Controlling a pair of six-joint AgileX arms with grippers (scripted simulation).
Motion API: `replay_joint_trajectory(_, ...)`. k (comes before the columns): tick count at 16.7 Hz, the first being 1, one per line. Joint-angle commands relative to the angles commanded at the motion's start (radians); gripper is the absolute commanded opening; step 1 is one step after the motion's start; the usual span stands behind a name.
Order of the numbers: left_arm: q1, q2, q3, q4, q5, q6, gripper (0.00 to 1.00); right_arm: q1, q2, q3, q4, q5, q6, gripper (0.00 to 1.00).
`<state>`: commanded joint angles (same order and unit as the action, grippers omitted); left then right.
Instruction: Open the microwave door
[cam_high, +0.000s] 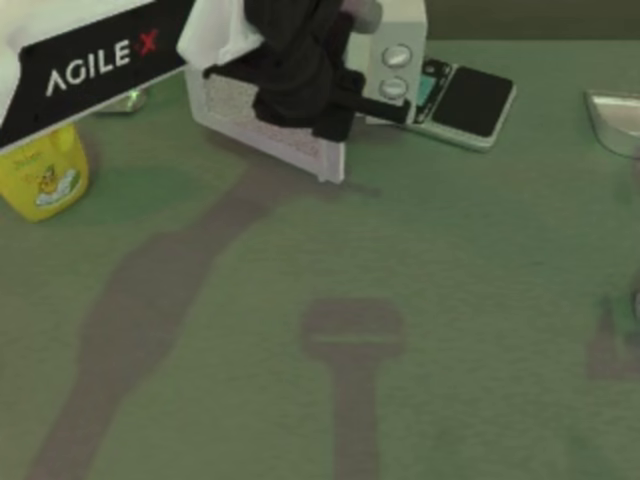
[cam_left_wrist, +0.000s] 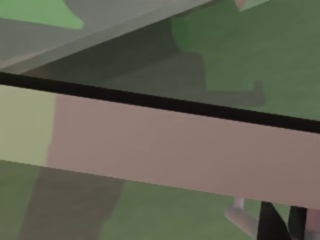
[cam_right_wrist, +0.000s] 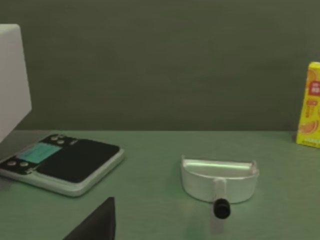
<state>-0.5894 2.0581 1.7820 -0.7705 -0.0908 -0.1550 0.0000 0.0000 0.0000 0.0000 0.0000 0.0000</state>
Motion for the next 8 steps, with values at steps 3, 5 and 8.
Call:
replay_joint_trajectory(3,0.0,0.0,0.0,0.0,0.0,0.0,0.0,0.0,0.0,0.0,0.0,0.0,0.0,1.0)
replay_joint_trajectory(5,-0.006,0.001,-0.006,0.001,0.008,-0.001,0.0,0.0,0.0,0.0,0.0,0.0,0.0,1.0)
replay_joint_trajectory(8,0.011,-0.038,-0.057,0.021,0.034,0.052,0.0,0.0,0.0,0.0,0.0,0.0,0.0,1.0)
